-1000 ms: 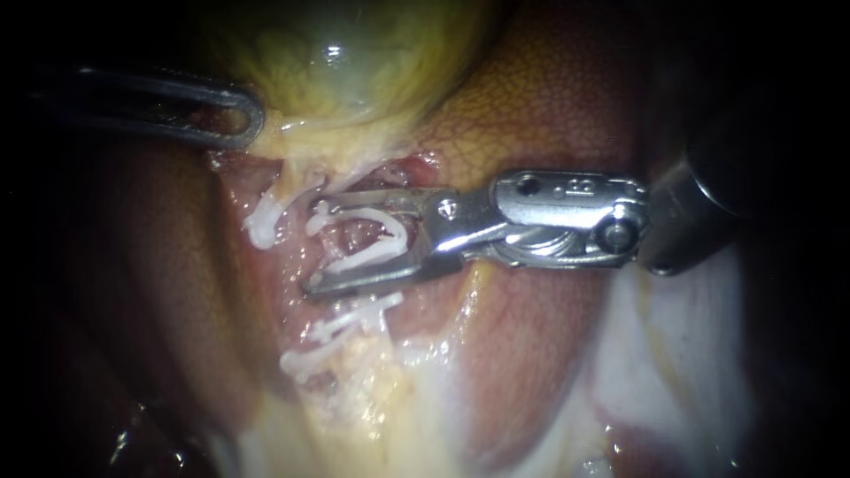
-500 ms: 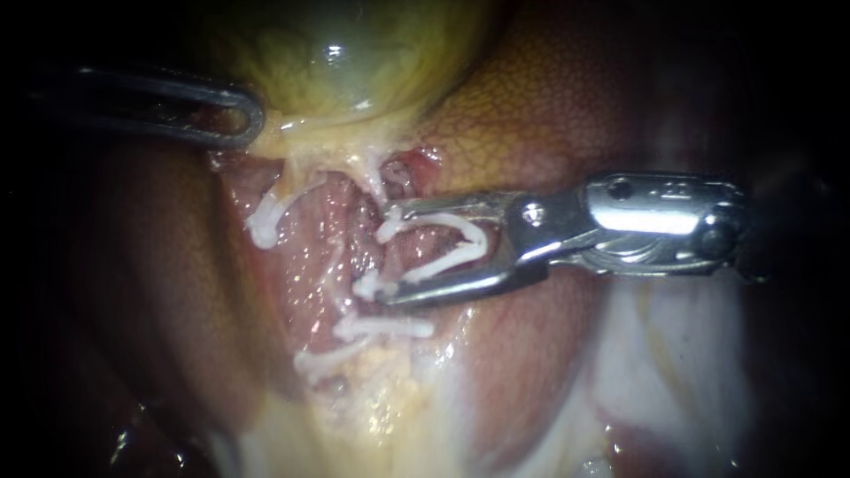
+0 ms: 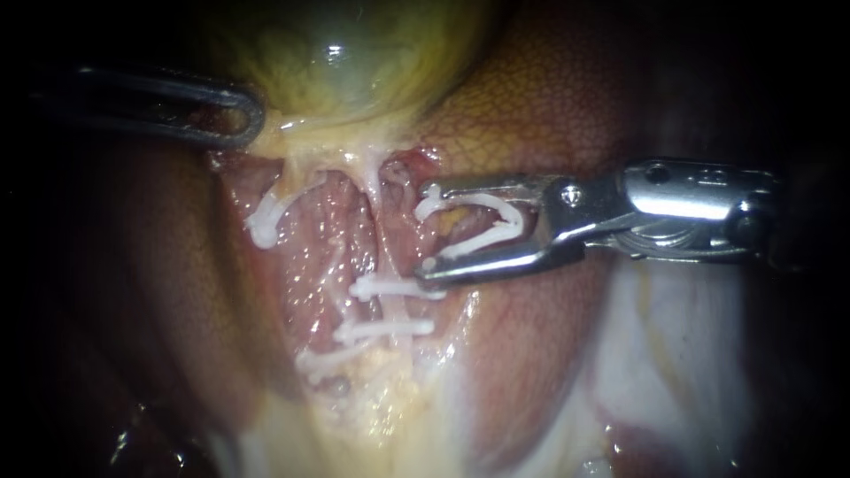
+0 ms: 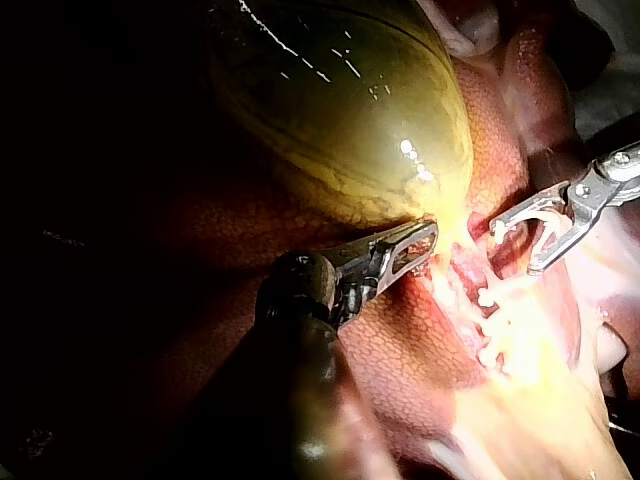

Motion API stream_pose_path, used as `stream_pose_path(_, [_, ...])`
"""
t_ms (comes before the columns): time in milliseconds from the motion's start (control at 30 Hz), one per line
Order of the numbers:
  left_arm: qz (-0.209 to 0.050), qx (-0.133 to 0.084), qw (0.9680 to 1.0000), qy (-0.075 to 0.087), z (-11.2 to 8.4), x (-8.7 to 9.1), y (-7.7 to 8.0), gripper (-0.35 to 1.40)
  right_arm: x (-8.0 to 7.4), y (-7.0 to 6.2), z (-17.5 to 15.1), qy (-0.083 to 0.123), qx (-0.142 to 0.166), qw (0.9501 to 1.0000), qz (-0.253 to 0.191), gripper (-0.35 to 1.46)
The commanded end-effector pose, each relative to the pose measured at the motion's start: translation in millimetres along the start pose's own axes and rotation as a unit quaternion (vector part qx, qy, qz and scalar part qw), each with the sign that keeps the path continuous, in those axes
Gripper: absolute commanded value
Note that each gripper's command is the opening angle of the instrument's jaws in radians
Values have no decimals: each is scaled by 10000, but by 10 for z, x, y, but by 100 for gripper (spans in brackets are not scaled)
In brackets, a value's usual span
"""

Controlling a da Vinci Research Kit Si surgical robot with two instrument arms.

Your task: Clipping third clip right tube

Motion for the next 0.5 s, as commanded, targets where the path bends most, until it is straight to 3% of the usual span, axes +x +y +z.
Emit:
stream_pose_path(33, [-1,0,10000,0,0,0,0,-35,-2,3,2,-4,-9,10000,28,48])
stream_pose_path(300, [-1,-3,10000,-2,0,0,0,-35,-23,28,28,27,9,9997,243,49])
stream_pose_path(500, [0,-4,10000,-3,1,1,0,-35,-27,32,50,356,365,9970,577,50])
